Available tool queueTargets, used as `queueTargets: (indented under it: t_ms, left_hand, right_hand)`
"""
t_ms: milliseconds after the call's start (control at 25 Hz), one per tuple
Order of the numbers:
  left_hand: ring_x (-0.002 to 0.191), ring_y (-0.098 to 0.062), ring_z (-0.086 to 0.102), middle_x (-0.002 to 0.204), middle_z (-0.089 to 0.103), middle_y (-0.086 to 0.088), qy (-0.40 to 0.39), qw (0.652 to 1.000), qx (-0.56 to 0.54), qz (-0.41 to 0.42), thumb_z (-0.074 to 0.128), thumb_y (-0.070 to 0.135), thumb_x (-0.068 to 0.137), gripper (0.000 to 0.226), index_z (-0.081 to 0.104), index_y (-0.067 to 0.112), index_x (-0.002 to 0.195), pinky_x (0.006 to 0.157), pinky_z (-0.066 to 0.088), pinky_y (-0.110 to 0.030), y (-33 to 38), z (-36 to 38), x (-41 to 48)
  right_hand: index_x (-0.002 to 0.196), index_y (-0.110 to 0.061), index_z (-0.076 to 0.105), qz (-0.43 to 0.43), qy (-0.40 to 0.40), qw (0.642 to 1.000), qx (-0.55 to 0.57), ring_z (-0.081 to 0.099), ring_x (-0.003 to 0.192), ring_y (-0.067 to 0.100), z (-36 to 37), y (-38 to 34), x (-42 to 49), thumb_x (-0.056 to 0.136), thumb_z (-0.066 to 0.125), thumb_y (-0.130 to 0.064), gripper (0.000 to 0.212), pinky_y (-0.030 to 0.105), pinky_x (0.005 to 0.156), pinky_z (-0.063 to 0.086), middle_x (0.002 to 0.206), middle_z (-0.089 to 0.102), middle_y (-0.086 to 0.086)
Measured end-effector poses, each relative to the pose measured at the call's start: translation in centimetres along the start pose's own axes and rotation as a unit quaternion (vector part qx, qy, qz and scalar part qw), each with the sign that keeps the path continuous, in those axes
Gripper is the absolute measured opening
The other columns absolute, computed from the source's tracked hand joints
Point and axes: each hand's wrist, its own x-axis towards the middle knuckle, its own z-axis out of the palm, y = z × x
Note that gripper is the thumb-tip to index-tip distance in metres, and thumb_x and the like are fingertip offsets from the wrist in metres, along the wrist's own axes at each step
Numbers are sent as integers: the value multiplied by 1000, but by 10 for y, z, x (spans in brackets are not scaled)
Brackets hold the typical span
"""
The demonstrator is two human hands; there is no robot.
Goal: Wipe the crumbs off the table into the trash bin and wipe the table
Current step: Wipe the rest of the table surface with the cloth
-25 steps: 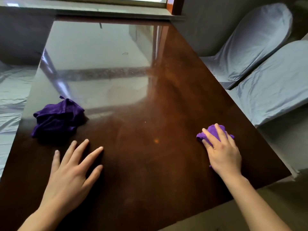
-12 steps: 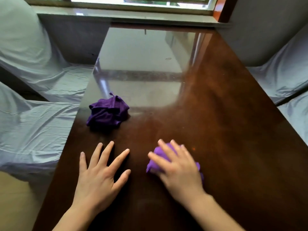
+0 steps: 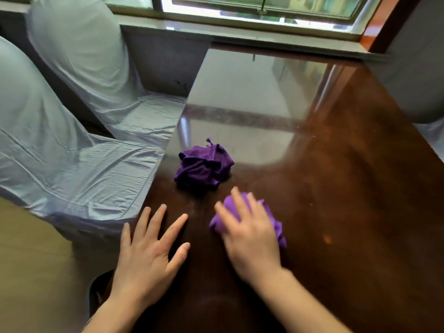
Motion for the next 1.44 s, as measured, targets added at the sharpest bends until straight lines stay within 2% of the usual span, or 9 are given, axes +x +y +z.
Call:
queueTargets:
  t_ms: [200,320,520,800,880,1000,1240,1360,1440]
  left_hand:
    - [144,-14,21,152,36,2,56,988,-143,-4,30,51,86,58,44,34,139,114,23,-51,-5,-6,-1]
    - [140,-14,31,150,39,-2,91,975,-203,-13,32,44,86,60,46,21,139,111,29,-52,-7,-9,-1]
    - [139,-11,26,155,27,-3,103,978,-181,-12,34,48,84,69,36,15,145,113,28,-48,-7,-7,1]
    - [131,-21,39,136,54,-14,122,980,-157,14,41,40,78,51,68,17,115,104,33,-62,-7,-3,1]
    - [132,-27,44,135,54,-14,116,985,-128,25,42,41,76,52,68,18,116,107,27,-63,-9,-2,3]
    - [125,-41,49,129,56,-24,115,989,-73,51,45,43,74,57,68,11,114,104,30,-65,-5,2,7]
    - [136,-38,37,139,47,-21,75,994,-73,12,38,48,78,62,60,14,125,111,29,-54,11,-3,23]
    - [143,-29,25,151,33,-15,61,992,-109,3,39,49,82,64,43,20,139,117,22,-45,22,-9,47]
    - [141,-27,27,152,30,-12,76,983,-165,-4,48,48,85,67,32,22,144,116,25,-42,29,-11,64]
  right_hand:
    - [125,-24,67,-84,5,996,34,58,127,38,11,-47,4,89,64,-34,37,51,102,50,140,61,10]
    - [120,-22,70,-118,5,992,51,66,117,36,19,-64,35,88,69,-33,34,46,95,55,132,66,10]
    - [127,-18,66,-98,-9,994,39,66,109,37,29,-97,96,91,60,-22,37,43,92,54,139,60,16]
    - [132,-32,61,-153,28,987,42,60,123,30,15,-42,32,93,55,-30,39,41,101,49,147,55,1]
    - [134,-27,61,-124,26,992,7,59,126,30,5,7,31,89,60,-27,45,42,104,48,146,56,5]
    - [133,-19,62,31,-6,999,-41,58,123,37,-10,76,61,77,77,-20,58,43,105,48,143,57,11]
    - [137,-31,54,182,-34,983,-6,44,129,38,4,106,176,97,50,-32,41,38,109,37,149,46,10]
    - [139,-41,49,165,-47,984,-45,36,139,38,8,83,164,91,48,-60,52,46,114,29,157,38,2]
    - [136,-41,53,94,-34,995,-29,41,138,35,-2,70,121,91,52,-56,48,45,113,31,154,44,-2]
